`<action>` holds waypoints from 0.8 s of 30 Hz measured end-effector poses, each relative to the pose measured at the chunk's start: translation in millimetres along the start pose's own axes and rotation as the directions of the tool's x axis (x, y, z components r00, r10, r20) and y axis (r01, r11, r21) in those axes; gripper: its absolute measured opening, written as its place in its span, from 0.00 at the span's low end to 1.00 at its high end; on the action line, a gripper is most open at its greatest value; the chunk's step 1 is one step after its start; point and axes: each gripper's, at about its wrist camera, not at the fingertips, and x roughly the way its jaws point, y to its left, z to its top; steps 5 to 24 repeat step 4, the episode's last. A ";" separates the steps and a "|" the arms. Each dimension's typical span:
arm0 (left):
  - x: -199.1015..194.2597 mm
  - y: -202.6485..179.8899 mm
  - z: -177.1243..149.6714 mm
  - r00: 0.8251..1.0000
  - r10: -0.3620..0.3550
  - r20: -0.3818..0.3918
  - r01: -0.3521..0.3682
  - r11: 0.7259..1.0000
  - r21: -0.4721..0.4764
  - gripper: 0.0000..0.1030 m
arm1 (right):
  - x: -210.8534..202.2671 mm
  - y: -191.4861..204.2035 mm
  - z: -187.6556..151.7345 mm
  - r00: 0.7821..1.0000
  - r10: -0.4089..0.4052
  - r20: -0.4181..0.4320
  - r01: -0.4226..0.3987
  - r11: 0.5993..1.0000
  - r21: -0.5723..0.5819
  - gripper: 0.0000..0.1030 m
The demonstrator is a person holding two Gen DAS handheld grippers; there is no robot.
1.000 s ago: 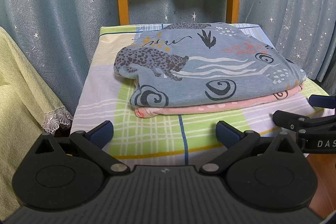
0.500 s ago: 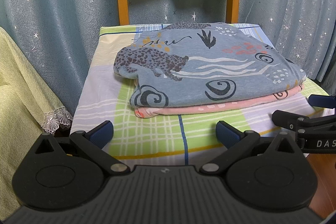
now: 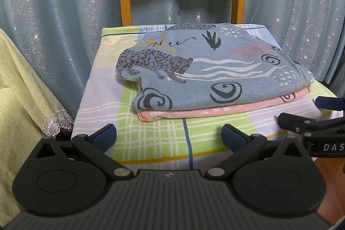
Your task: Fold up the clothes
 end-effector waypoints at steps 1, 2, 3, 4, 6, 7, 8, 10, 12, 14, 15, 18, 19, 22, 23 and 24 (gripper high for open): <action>0.1 0.0 0.0 1.000 0.000 0.000 0.000 1.000 0.000 1.00 | 0.2 0.1 0.2 1.000 0.000 0.000 0.000 1.000 0.000 1.00; 0.2 0.0 -0.1 1.000 -0.001 0.001 0.001 1.000 0.001 1.00 | 0.3 0.2 0.3 1.000 0.001 0.000 -0.001 1.000 -0.001 1.00; 0.2 -0.1 -0.2 1.000 -0.002 0.002 0.002 1.000 0.002 1.00 | 0.3 0.4 0.4 1.000 0.001 0.000 -0.001 1.000 -0.001 1.00; 0.2 -0.1 -0.3 1.000 -0.003 0.003 0.003 1.000 0.003 1.00 | 0.3 0.6 0.3 1.000 0.001 0.001 -0.001 1.000 -0.001 1.00; 0.2 -0.1 -0.3 1.000 -0.003 0.003 0.003 1.000 0.003 1.00 | 0.3 0.6 0.3 1.000 0.001 0.001 -0.001 1.000 -0.001 1.00; 0.2 -0.1 -0.3 1.000 -0.003 0.003 0.003 1.000 0.003 1.00 | 0.3 0.6 0.3 1.000 0.001 0.001 -0.001 1.000 -0.001 1.00; 0.2 -0.1 -0.3 1.000 -0.003 0.003 0.003 1.000 0.003 1.00 | 0.3 0.6 0.3 1.000 0.001 0.001 -0.001 1.000 -0.001 1.00; 0.2 -0.1 -0.3 1.000 -0.003 0.003 0.003 1.000 0.003 1.00 | 0.3 0.6 0.3 1.000 0.001 0.001 -0.001 1.000 -0.001 1.00; 0.2 -0.1 -0.3 1.000 -0.003 0.003 0.003 1.000 0.003 1.00 | 0.3 0.6 0.3 1.000 0.001 0.001 -0.001 1.000 -0.001 1.00; 0.2 -0.1 -0.3 1.000 -0.003 0.003 0.003 1.000 0.003 1.00 | 0.3 0.6 0.3 1.000 0.001 0.001 -0.001 1.000 -0.001 1.00; 0.2 -0.1 -0.3 1.000 -0.003 0.003 0.003 1.000 0.003 1.00 | 0.3 0.6 0.3 1.000 0.001 0.001 -0.001 1.000 -0.001 1.00; 0.2 -0.1 -0.3 1.000 -0.003 0.003 0.003 1.000 0.003 1.00 | 0.3 0.6 0.3 1.000 0.001 0.001 -0.001 1.000 -0.001 1.00; 0.2 -0.1 -0.3 1.000 -0.003 0.003 0.003 1.000 0.003 1.00 | 0.3 0.6 0.3 1.000 0.001 0.001 -0.001 1.000 -0.001 1.00; 0.2 -0.1 -0.3 1.000 -0.003 0.003 0.003 1.000 0.003 1.00 | 0.3 0.6 0.3 1.000 0.001 0.001 -0.001 1.000 -0.001 1.00; 0.2 -0.1 -0.3 1.000 -0.003 0.003 0.003 1.000 0.003 1.00 | 0.3 0.6 0.3 1.000 0.001 0.001 -0.001 1.000 -0.001 1.00; 0.2 -0.1 -0.3 1.000 -0.003 0.003 0.003 1.000 0.003 1.00 | 0.3 0.6 0.3 1.000 0.001 0.001 -0.001 1.000 -0.001 1.00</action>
